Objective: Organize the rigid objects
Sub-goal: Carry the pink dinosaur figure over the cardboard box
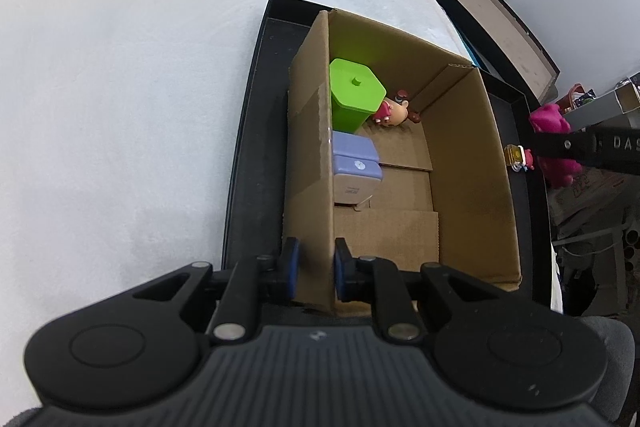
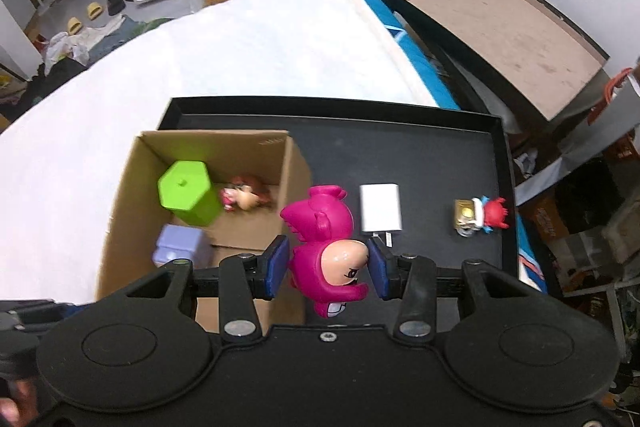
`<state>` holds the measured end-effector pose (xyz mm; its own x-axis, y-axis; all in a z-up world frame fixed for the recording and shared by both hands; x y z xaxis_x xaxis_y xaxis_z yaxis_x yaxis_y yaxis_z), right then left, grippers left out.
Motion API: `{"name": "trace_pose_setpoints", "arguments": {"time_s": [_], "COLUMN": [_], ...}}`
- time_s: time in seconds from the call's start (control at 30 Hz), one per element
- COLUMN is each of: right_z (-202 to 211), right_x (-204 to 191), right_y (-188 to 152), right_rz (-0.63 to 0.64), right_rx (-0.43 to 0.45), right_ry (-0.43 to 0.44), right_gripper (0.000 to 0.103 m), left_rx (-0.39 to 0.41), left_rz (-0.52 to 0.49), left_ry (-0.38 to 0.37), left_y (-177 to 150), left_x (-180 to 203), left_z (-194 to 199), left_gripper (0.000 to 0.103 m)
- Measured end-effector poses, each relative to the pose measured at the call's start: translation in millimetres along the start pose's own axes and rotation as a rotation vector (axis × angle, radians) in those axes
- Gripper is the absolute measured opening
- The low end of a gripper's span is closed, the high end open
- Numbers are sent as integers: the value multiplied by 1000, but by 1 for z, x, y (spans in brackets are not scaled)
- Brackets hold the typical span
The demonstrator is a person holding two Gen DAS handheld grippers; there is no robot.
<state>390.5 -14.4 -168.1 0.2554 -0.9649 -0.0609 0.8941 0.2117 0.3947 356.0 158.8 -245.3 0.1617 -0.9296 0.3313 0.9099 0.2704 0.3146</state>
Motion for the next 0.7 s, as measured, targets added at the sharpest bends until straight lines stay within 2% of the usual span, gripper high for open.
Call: {"name": "trace_pose_setpoints", "arguments": {"time_s": [0.4, 0.7], "right_z": [-10, -27], "right_x": [-48, -68], "right_y": [8, 1], "right_rz": [16, 38], "right_rx": [-30, -52], "right_ry": [80, 59], "right_gripper": [42, 42], "left_rx": [5, 7], "left_rz": [14, 20], "left_ry": [-26, -39], "left_y": [0, -1], "left_x": [-5, -7], "left_z": [-1, 0], "left_gripper": [17, 17]}}
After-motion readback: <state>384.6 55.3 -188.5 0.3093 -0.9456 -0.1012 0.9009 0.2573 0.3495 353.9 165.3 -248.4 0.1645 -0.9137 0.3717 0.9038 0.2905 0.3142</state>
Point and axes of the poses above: each gripper's, at about its wrist camera, not at the fingertips, and z roughly against the way its jaws point, x to its right, y to its top, the point moved 3 cm from there along -z, roughly the way its jaws point, and after that the axes turned 6 degrees about -z, right-handed, at the moved point
